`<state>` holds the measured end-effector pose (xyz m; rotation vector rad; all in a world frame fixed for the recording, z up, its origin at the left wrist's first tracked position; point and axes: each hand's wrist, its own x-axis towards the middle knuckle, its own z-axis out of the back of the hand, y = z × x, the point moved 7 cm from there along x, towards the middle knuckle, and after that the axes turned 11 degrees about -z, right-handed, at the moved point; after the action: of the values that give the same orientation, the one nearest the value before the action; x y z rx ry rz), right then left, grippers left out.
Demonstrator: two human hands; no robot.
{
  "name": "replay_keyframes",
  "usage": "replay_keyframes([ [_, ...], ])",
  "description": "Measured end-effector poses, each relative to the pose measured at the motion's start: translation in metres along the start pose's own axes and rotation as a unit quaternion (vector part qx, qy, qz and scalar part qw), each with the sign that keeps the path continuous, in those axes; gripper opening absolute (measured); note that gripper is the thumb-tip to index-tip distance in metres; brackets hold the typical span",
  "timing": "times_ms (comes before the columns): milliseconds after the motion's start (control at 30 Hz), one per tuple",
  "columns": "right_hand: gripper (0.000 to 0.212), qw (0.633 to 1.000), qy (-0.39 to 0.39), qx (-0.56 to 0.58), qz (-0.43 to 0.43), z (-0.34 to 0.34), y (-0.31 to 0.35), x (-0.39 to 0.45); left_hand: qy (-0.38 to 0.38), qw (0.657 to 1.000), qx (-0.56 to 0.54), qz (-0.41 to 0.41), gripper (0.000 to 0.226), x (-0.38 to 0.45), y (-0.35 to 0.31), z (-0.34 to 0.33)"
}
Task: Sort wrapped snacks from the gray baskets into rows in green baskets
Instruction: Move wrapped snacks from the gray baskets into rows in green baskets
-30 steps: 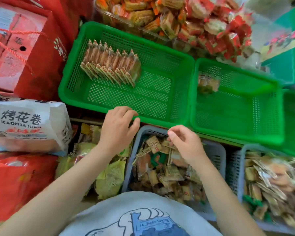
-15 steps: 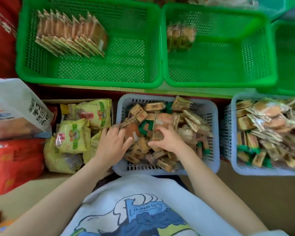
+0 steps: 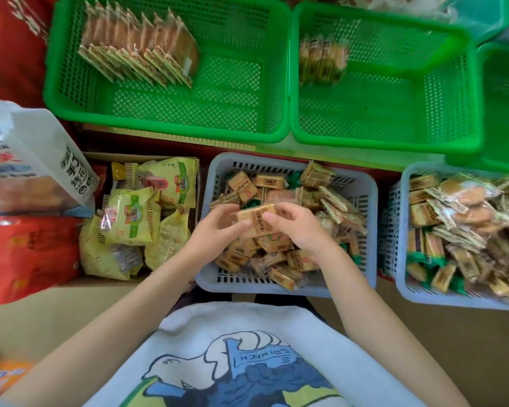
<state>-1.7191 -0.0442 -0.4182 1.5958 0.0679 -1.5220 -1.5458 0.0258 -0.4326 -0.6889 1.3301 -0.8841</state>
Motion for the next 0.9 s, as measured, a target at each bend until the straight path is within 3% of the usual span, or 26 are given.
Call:
replay_keyframes([
  [67,0.02,1.0,0.027,-0.007,-0.008,-0.011,0.0,0.002,0.002,0.988,-0.144,0.055,0.039,-0.002,0.01,-0.008],
  [200,0.034,0.997,-0.062,-0.04,-0.038,-0.003,-0.015,0.019,-0.079,0.982,-0.143,0.089,0.033,-0.008,0.032,0.006],
  [300,0.054,0.977,-0.053,-0.195,-0.062,-0.009,-0.042,0.031,-0.107,0.976,-0.147,0.122,0.038,-0.016,0.049,0.015],
  [367,0.069,0.944,-0.042,-0.322,-0.067,-0.022,-0.06,0.037,-0.106,0.974,-0.154,0.126,0.042,-0.021,0.057,0.019],
  [433,0.064,0.921,-0.094,-0.377,-0.034,-0.028,-0.065,0.042,-0.096,0.974,-0.168,0.116,0.042,-0.024,0.057,0.02],
  [533,0.045,0.944,-0.161,-0.288,-0.023,-0.02,-0.053,0.036,-0.088,0.969,-0.212,0.096,0.038,-0.032,0.05,0.019],
  [633,0.042,0.979,-0.166,-0.115,-0.037,-0.003,-0.031,0.018,-0.095,0.963,-0.238,0.079,0.036,-0.036,0.042,0.025],
  [700,0.031,0.991,-0.132,0.024,-0.029,0.006,-0.013,0.003,-0.101,0.959,-0.257,0.062,0.031,-0.035,0.032,0.029],
  [800,0.028,0.984,-0.009,0.176,0.01,0.011,0.013,-0.019,-0.093,0.951,-0.29,0.046,0.028,-0.031,0.008,0.025],
  [900,0.033,0.979,0.049,0.19,0.061,0.015,0.042,-0.041,-0.043,0.952,-0.302,-0.001,0.046,-0.021,-0.027,0.008],
])
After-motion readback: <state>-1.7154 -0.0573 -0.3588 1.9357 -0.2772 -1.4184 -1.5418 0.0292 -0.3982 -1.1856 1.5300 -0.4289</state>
